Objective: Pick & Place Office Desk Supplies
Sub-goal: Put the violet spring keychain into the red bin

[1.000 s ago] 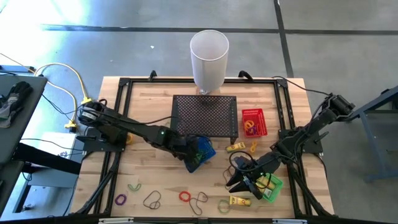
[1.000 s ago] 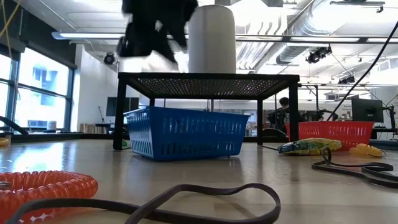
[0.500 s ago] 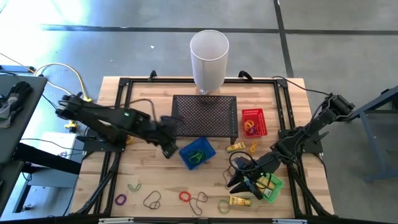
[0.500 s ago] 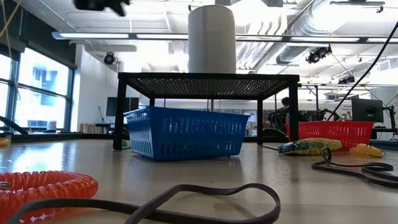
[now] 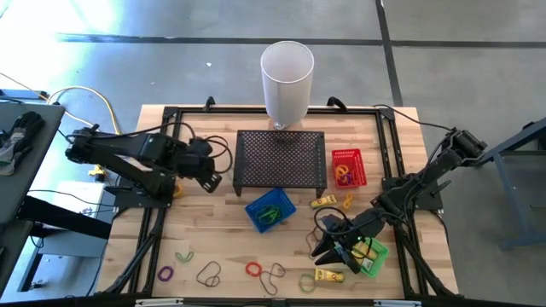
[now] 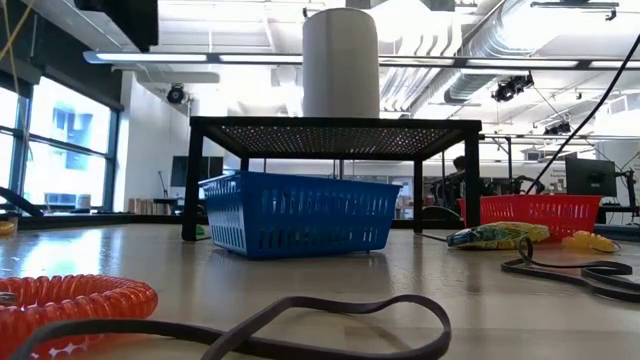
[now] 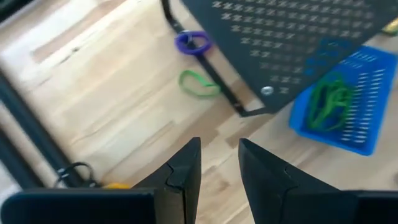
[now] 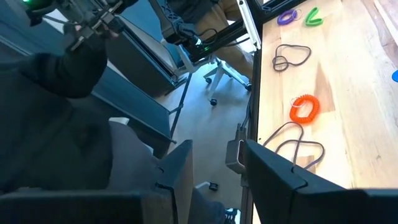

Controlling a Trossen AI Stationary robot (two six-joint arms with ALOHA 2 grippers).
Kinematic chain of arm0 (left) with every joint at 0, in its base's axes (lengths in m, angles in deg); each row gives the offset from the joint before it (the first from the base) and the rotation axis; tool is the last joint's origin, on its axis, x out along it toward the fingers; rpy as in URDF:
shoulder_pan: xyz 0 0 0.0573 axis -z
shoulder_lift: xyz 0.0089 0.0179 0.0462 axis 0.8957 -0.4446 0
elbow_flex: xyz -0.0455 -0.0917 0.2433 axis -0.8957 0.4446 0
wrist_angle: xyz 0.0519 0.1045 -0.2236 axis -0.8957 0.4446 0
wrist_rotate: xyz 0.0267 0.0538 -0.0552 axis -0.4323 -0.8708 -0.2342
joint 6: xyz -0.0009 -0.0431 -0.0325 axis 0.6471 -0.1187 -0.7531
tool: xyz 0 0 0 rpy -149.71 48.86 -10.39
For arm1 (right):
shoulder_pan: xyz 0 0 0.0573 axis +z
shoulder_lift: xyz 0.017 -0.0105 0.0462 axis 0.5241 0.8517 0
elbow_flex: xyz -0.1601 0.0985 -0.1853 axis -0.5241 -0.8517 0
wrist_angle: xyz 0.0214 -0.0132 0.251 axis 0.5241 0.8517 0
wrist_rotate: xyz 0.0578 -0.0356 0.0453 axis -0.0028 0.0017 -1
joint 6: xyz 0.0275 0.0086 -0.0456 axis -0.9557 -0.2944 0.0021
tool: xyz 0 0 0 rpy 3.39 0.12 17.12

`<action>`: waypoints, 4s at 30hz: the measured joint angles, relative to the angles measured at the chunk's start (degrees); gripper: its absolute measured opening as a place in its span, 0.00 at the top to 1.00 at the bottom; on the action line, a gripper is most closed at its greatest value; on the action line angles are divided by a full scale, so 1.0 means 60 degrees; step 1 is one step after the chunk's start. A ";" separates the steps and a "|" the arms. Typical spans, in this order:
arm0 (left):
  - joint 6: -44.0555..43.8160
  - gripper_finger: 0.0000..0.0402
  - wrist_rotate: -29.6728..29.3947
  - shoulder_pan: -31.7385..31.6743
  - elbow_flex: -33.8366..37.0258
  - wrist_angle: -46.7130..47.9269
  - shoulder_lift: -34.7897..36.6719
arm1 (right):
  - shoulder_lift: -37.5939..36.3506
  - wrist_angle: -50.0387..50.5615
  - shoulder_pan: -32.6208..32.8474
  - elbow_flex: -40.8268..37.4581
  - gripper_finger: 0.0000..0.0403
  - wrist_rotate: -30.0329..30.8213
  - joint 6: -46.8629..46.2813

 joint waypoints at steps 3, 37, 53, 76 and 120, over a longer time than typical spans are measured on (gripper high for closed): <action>0.0903 0.75 -0.0010 -0.0004 0.0000 0.0345 -0.0045 | 0.0000 0.0000 0.0000 0.0000 0.68 0.0000 -0.0136; 0.5072 0.74 0.4404 -0.7086 0.7035 -0.6930 0.3065 | -0.0004 0.0040 -0.0711 0.0000 0.68 -0.0172 -0.0753; 0.3393 0.45 0.5967 -0.8379 0.8280 -1.1195 0.0336 | -0.0012 0.0208 -0.0714 0.0004 0.68 -0.0350 -0.0920; 0.3356 0.44 0.5436 -0.7468 0.8280 -1.3375 -0.1548 | -0.0178 0.0579 -0.1067 0.0004 0.68 -0.0913 -0.1139; -0.6103 0.45 0.7292 -0.8418 0.8277 -1.4311 -0.1816 | -0.0284 0.0606 -0.1229 0.0004 0.68 -0.1752 -0.0205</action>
